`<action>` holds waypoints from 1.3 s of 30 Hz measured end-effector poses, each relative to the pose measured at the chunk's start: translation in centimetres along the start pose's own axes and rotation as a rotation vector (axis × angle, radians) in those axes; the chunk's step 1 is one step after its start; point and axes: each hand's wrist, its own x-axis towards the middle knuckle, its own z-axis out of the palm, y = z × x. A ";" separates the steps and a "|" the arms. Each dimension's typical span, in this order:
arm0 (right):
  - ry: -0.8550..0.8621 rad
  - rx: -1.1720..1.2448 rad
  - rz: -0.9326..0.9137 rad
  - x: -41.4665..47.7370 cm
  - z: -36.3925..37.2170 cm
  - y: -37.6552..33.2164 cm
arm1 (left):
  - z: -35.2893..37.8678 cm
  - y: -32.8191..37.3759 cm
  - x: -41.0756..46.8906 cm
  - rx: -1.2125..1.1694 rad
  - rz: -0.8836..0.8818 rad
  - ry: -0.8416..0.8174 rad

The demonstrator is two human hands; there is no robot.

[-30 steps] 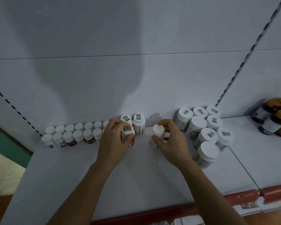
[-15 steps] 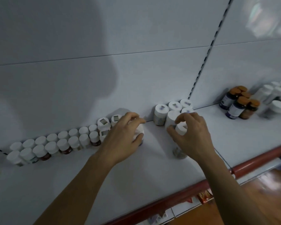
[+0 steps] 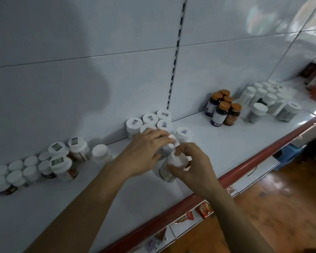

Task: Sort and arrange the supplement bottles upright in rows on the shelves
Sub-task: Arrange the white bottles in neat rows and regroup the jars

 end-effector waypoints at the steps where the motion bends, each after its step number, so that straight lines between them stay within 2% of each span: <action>1: -0.017 0.030 -0.020 0.0 -0.8 0.7 | 0.5 0.3 0.4 0.009 -0.010 -0.012; 8: 0.028 0.228 0.064 2.3 -8.5 7.5 | 3.2 4.6 2.3 0.070 -0.310 0.199; 13: 0.091 0.317 0.126 4.2 -14.2 12.6 | 4.0 9.8 3.7 -0.230 -0.561 0.611; 15: 0.163 0.372 0.181 4.4 -17.1 14.3 | 4.9 12.3 5.7 -0.328 -0.582 0.691; 23: 0.442 0.276 0.362 5.4 -28.2 22.0 | 9.2 17.9 19.6 -0.401 -0.440 0.536; 29: 0.593 0.205 0.324 8.0 -35.5 26.3 | 12.1 21.3 29.6 -0.550 -0.305 0.485; 32: 0.687 0.157 0.286 11.3 -38.8 28.9 | 13.2 22.0 34.9 -0.512 -0.261 0.472; 35: 0.707 0.104 0.303 15.0 -41.5 32.4 | 14.8 22.3 40.2 -0.440 -0.242 0.374; 39: 0.613 0.053 0.345 18.1 -43.8 36.6 | 15.6 23.0 44.7 -0.404 -0.241 0.296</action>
